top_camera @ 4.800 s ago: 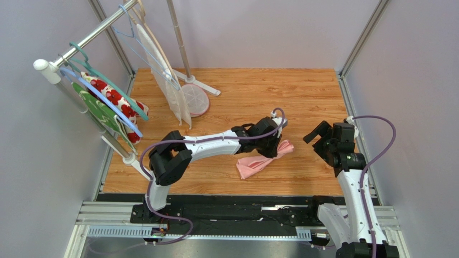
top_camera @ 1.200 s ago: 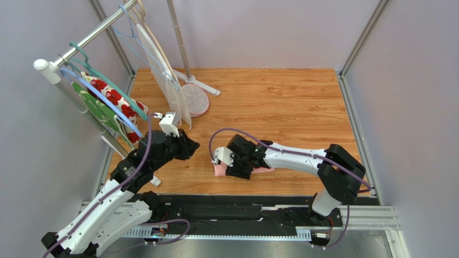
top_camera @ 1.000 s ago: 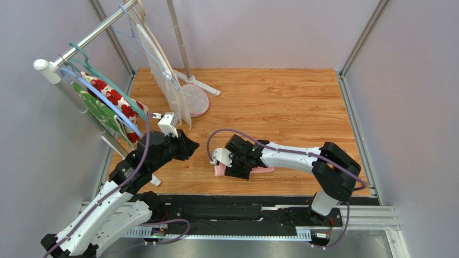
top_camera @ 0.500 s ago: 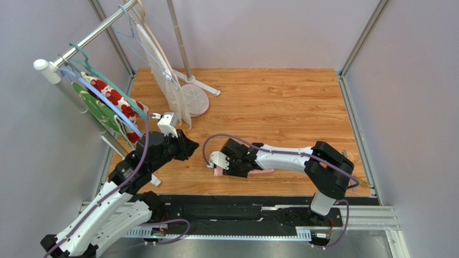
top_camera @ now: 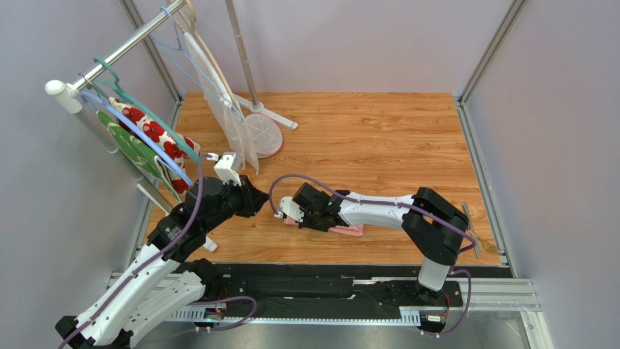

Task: Fold the napkin into a case and place the utensils inside
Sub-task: Pick up the smaller rectangle-folded napkin from the center of the board, then turn over the smaller rectangle-folded napkin at the center of the board, then smooth out the smaller rectangle-folded napkin at the center of the board, then move the smaller rectangle folded napkin to the center of the board, then smooth out the smaller rectangle-folded napkin at the center of the board.

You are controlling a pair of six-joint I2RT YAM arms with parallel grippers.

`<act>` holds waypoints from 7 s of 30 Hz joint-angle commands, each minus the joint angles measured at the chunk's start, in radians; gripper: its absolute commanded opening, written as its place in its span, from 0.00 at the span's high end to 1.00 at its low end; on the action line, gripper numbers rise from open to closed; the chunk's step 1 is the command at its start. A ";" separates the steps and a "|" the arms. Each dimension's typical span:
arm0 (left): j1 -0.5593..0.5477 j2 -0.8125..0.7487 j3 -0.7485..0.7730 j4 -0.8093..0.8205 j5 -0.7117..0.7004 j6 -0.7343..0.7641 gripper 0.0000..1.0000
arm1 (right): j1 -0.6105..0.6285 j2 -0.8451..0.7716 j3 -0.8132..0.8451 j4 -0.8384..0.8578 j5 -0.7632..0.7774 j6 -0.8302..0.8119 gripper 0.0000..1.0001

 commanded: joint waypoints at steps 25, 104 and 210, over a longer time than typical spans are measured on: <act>0.011 0.099 0.072 0.036 0.009 -0.011 0.76 | -0.501 0.095 0.082 0.640 -0.763 1.074 1.00; -0.087 1.055 0.180 0.645 0.375 0.006 0.83 | -0.803 0.032 0.294 0.161 -0.644 0.912 0.38; 0.186 1.862 1.189 0.481 0.409 -0.204 1.00 | -0.950 0.168 0.293 0.087 -0.140 0.893 0.99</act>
